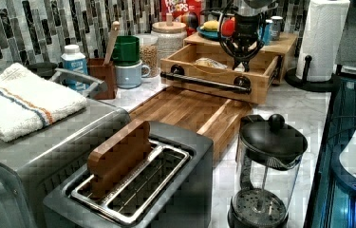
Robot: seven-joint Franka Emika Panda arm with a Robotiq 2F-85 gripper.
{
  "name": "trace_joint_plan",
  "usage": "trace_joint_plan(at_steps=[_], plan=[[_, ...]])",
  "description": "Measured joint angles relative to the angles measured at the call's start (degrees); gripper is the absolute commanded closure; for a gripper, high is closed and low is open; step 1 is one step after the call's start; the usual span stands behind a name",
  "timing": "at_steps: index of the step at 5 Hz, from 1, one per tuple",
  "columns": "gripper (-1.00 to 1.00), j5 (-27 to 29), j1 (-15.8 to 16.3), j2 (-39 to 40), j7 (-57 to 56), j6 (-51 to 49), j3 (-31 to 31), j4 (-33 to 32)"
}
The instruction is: Pick up the butter.
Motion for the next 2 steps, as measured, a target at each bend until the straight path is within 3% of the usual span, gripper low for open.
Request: trace_joint_plan(at_steps=[1, 2], plan=[[1.0, 0.0, 0.7, -3.05, 1.2, -5.6, 0.52, 1.23], [1.0, -2.67, 0.48, -4.93, 6.18, -20.73, 3.02, 5.15]])
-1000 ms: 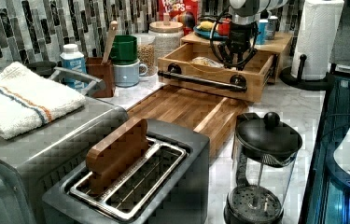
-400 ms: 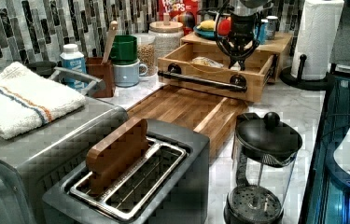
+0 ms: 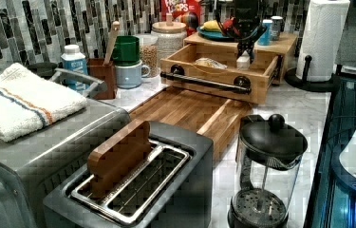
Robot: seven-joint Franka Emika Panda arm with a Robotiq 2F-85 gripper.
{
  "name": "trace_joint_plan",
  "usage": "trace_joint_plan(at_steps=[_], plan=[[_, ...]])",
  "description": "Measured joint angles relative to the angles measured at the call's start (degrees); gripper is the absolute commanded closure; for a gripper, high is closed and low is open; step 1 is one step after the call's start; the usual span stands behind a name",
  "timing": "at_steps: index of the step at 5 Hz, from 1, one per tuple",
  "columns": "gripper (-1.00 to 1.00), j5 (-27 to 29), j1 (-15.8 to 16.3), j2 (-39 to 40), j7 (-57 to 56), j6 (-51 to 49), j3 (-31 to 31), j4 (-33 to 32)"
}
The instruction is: Pick up the butter.
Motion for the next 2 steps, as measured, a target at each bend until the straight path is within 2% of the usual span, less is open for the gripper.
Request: trace_joint_plan(at_steps=[1, 2], plan=[[1.0, -0.31, 0.49, -0.55, 9.85, -9.4, 3.58, 3.47], [1.0, -0.32, 1.01, -1.4, 17.74, -11.89, 8.43, 5.71]])
